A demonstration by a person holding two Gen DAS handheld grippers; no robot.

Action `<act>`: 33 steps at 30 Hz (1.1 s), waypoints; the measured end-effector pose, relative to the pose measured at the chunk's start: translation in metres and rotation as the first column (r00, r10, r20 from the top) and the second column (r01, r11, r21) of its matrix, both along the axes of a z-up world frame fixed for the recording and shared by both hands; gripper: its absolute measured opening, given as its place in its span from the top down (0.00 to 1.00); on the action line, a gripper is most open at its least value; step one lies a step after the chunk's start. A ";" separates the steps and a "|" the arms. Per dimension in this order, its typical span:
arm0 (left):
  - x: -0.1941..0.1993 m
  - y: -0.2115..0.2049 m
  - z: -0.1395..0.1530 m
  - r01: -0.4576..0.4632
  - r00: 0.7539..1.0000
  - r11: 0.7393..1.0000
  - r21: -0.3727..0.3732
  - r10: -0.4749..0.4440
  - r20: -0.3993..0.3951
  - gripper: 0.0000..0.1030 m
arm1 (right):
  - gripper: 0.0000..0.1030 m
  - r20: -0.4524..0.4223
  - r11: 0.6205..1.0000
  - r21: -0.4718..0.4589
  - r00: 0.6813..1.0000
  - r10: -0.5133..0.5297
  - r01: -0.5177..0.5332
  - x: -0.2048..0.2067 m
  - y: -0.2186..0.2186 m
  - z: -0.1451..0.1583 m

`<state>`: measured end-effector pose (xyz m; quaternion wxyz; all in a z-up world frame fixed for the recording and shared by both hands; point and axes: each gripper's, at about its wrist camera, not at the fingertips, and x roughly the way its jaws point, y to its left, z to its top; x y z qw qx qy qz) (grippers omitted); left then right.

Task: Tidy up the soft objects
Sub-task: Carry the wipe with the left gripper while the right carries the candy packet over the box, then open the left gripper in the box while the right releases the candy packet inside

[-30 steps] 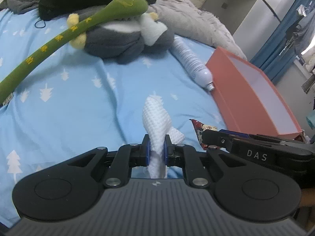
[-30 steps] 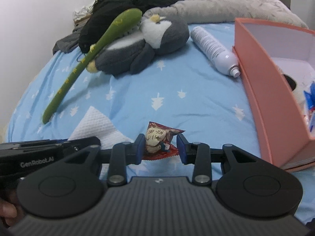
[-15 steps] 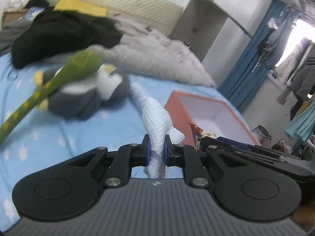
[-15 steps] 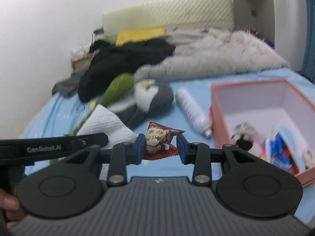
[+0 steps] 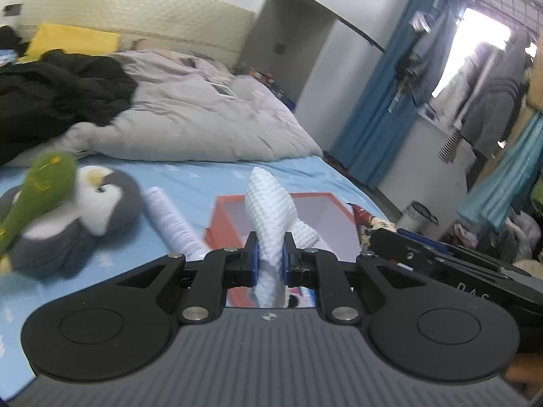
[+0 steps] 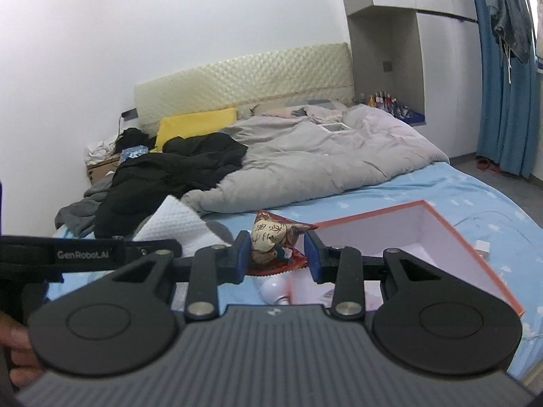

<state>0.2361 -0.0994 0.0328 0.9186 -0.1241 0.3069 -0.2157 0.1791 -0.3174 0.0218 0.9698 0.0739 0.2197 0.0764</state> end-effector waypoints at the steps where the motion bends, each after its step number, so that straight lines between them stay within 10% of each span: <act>1: 0.008 -0.009 0.001 0.018 1.000 1.000 -0.002 -0.018 -0.013 0.85 | 0.63 -0.009 1.000 -0.005 1.000 -0.011 0.011 0.004 -0.005 0.001; 16: 0.094 -0.137 -0.062 0.184 0.974 0.973 0.138 -0.161 -0.159 0.85 | 0.63 -0.277 0.988 -0.005 0.949 -0.151 0.156 0.047 -0.097 -0.060; 28: 0.133 -0.154 -0.112 0.203 0.949 0.961 0.186 -0.146 -0.280 0.83 | 0.63 -0.395 0.975 0.001 0.896 -0.205 0.223 0.052 -0.128 -0.120; 33: 0.131 -0.155 -0.104 0.219 0.946 0.952 0.214 -0.154 -0.284 0.45 | 0.60 -0.398 0.972 0.009 0.892 -0.214 0.237 0.053 -0.129 -0.118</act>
